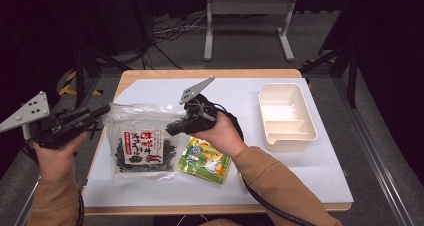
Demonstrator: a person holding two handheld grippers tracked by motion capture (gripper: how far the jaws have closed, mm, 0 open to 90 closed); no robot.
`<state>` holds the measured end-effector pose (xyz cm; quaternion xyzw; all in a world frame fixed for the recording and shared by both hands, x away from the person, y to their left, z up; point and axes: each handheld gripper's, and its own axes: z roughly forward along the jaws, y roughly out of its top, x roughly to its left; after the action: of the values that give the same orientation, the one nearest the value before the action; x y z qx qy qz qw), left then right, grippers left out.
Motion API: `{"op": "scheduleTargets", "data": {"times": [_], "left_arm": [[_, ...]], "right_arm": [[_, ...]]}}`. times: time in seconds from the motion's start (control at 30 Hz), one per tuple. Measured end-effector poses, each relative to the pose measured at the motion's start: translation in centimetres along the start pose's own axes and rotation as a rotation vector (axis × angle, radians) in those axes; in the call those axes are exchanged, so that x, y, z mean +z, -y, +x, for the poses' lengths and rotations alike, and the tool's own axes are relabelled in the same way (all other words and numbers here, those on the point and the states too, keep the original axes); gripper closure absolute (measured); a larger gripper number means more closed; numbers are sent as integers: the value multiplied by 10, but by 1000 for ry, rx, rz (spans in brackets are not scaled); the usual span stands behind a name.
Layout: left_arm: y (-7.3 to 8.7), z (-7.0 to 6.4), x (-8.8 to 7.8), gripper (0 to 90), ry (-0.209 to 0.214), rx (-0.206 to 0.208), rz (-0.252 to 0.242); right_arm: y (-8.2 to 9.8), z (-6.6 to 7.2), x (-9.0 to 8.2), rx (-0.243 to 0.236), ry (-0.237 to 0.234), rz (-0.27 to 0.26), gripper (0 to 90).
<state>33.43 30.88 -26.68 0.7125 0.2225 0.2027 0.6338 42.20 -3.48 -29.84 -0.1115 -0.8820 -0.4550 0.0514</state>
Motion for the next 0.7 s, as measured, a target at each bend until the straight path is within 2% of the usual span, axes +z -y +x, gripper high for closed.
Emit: {"op": "scheduleTargets", "data": {"times": [0.07, 0.23, 0.4, 0.57, 0.7], "left_arm": [[-1, -1, -1, 900, 2, 5, -2], [-6, -5, -9, 895, 18, 5, -48], [-9, -8, -15, 850, 26, 3, -72], [-10, -7, -17, 749, 35, -4, -87], [-9, -7, -17, 687, 25, 9, -97]], "right_arm": [[-1, 2, -1, 7, 1, 0, 821], [-7, 11, -9, 24, -3, -12, 827], [-13, 20, -15, 11, 8, -18, 829], [-17, 25, -27, -6, 41, -19, 831], [-17, 27, -39, -7, 68, -17, 832]]}}
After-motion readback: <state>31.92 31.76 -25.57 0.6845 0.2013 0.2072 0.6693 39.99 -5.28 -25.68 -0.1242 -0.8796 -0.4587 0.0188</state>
